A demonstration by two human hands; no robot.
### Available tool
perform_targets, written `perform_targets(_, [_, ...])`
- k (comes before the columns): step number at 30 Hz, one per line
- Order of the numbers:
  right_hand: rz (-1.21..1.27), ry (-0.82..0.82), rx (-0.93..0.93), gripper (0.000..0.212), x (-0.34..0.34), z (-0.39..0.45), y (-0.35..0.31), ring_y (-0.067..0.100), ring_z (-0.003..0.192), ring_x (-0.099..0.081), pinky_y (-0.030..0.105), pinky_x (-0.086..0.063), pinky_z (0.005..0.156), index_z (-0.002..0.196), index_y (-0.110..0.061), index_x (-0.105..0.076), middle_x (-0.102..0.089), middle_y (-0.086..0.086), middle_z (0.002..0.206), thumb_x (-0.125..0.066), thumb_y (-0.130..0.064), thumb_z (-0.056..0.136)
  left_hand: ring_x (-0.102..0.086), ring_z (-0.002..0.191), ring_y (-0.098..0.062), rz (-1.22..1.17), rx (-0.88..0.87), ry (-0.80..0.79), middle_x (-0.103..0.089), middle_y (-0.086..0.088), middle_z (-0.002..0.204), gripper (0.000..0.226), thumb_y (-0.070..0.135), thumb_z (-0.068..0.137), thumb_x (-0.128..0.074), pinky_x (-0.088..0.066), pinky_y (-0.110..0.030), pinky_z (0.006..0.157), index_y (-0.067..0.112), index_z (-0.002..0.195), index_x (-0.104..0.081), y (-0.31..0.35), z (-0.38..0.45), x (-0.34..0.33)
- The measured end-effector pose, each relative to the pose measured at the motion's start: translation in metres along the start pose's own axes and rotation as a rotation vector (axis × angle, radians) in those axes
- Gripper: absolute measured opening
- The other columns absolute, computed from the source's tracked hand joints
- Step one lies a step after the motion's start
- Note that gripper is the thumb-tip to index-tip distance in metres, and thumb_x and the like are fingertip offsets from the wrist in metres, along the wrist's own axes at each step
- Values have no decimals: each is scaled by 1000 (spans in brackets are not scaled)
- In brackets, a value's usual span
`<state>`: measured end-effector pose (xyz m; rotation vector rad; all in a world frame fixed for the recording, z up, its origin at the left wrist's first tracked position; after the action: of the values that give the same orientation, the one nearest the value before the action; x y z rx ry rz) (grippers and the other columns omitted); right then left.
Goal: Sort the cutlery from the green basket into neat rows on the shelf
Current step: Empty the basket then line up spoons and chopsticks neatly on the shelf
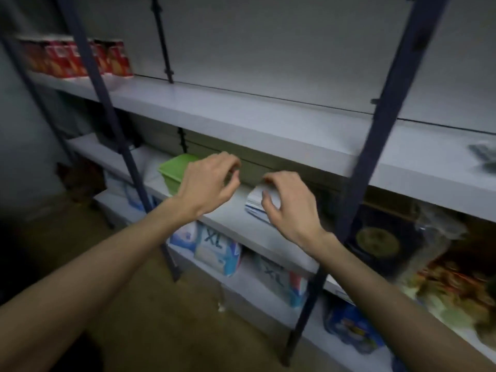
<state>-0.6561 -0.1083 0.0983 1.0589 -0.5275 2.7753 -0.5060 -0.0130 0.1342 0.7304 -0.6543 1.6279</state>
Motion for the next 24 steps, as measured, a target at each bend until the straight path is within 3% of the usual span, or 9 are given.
perform_targets(2, [-8,-209,-42,45,-68,8,-5,28,117,-53,41,-47,98,133,-10,-56,-60,10,128,-60,-33,94,-62,97,-26,107,98,-213,-61,-5,111,39,43,96,-42,-52,-42,71,15,114,-61,-57,-19,-27])
perform_targets(4, [-19,-391,-75,58,-129,15,-4,30,129,-45,41,-40,107,143,-8,-46,-52,12,139,-54,-41,97,-57,115,-29,178,196,-395,-55,-8,130,53,50,98,-32,-50,-45,91,14,128,-55,-107,-36,-54])
perform_targets(6, [-24,-507,-90,63,-181,24,1,31,138,-37,42,-34,113,148,-8,-38,-45,13,147,-47,-46,99,-45,135,-31,208,278,-513,-44,-12,150,56,49,102,-35,-40,-46,110,12,143,-47,-151,-51,-79])
perform_targets(8, [1,-571,-114,63,-223,37,6,32,143,-32,43,-31,116,150,-7,-35,-42,14,151,-42,-47,102,-32,147,-29,242,312,-612,-31,-11,161,59,48,104,-37,-29,-43,118,12,152,-38,-188,-59,-101])
perform_targets(12, [94,-596,-158,58,-288,78,13,28,143,-33,35,-27,117,153,-4,-30,-37,15,155,-37,-38,107,-22,152,-28,241,353,-694,-17,-11,168,61,44,106,-36,-22,-40,122,13,158,-28,-251,-53,-136])
perform_targets(19, [200,-665,-294,46,-402,168,32,34,131,-47,38,-40,106,145,0,-40,-45,20,144,-44,-23,105,-27,150,-28,209,280,-822,-16,-11,168,64,41,105,-41,-24,-36,121,12,159,-22,-340,-7,-181])
perform_targets(24, [105,-938,-529,52,-482,184,56,36,113,-59,32,-44,78,124,4,-54,-55,22,128,-58,-40,98,-44,138,-29,155,273,-910,-33,-8,160,56,39,105,-44,-39,-39,110,15,154,-34,-397,2,-224])
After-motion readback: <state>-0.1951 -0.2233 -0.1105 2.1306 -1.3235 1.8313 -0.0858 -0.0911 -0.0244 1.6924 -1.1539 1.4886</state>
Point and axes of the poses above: each hand's wrist, its own z-axis towards the middle knuckle, its own x-axis out of the back of the hand, y = z × x, the point moved 6 cm from there along z, towards the middle knuckle
